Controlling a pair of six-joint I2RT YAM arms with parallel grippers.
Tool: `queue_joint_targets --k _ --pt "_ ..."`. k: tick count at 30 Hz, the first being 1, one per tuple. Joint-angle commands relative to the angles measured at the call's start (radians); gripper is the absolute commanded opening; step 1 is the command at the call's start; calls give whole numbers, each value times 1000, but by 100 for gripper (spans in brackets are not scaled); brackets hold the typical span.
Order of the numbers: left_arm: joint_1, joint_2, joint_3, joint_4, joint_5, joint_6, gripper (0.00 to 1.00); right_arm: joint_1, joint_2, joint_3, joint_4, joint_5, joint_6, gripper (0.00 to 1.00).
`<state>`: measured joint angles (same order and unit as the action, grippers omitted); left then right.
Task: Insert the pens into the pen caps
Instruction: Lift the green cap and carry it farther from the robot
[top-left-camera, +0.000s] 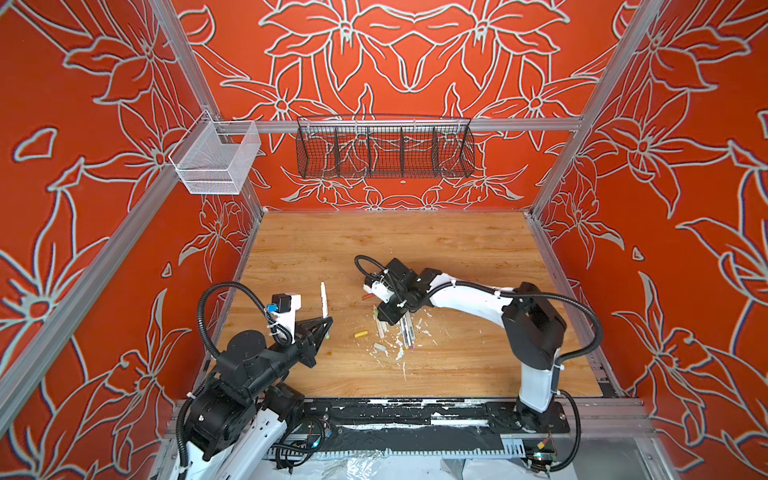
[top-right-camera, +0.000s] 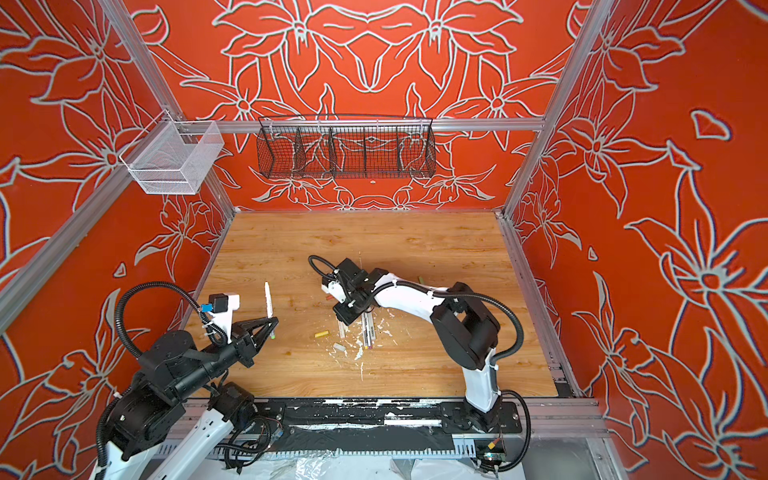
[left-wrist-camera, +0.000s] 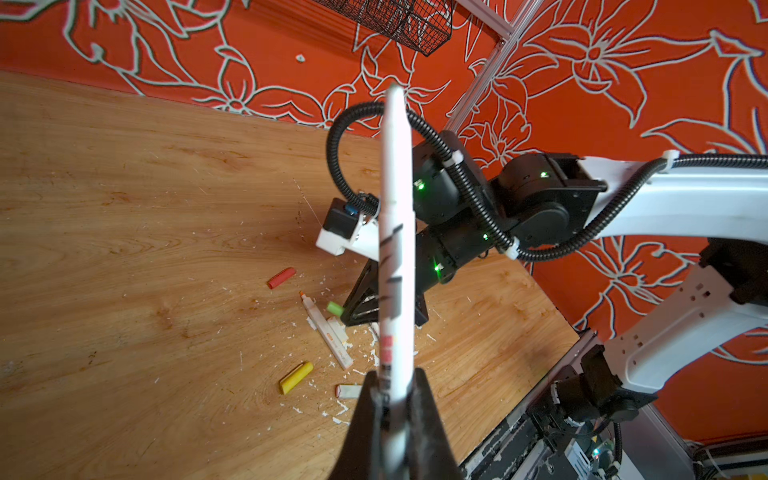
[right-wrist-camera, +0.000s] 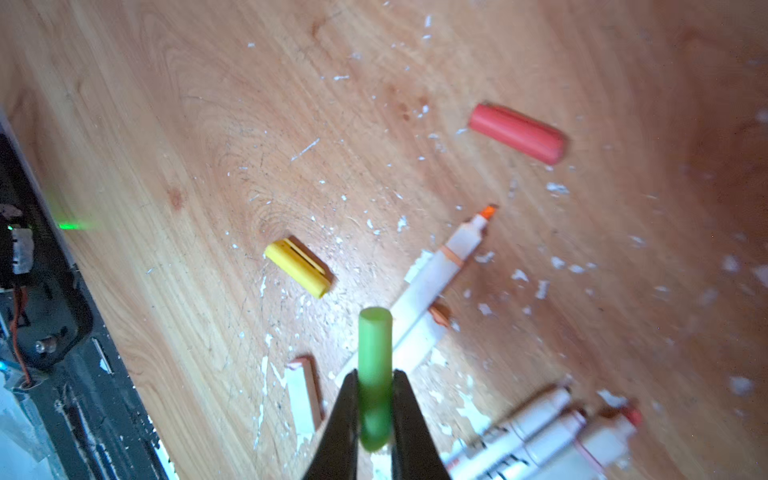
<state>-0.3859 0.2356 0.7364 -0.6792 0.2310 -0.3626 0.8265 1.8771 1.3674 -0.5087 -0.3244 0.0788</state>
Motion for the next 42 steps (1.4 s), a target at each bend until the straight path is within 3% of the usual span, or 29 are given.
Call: queue_joint_targets --k 1,9,15,18,27,42 --pt "7 -5 -8 20 10 11 0 -87 -27 -47 -47 8 -21 13" --pt "9 5 -6 20 16 13 0 -301 8 -118 -83 94 -13 14" --pt "11 10 -6 20 14 12 0 -375 43 -128 -92 110 24 14" --pt "12 14 -6 20 15 11 0 -388 62 -128 -96 110 38 18" --pt "13 19 -8 21 21 11 0 -392 57 -120 -83 62 45 48" --pt "18 10 -8 23 24 13 0 -374 153 32 -161 1 4 51"
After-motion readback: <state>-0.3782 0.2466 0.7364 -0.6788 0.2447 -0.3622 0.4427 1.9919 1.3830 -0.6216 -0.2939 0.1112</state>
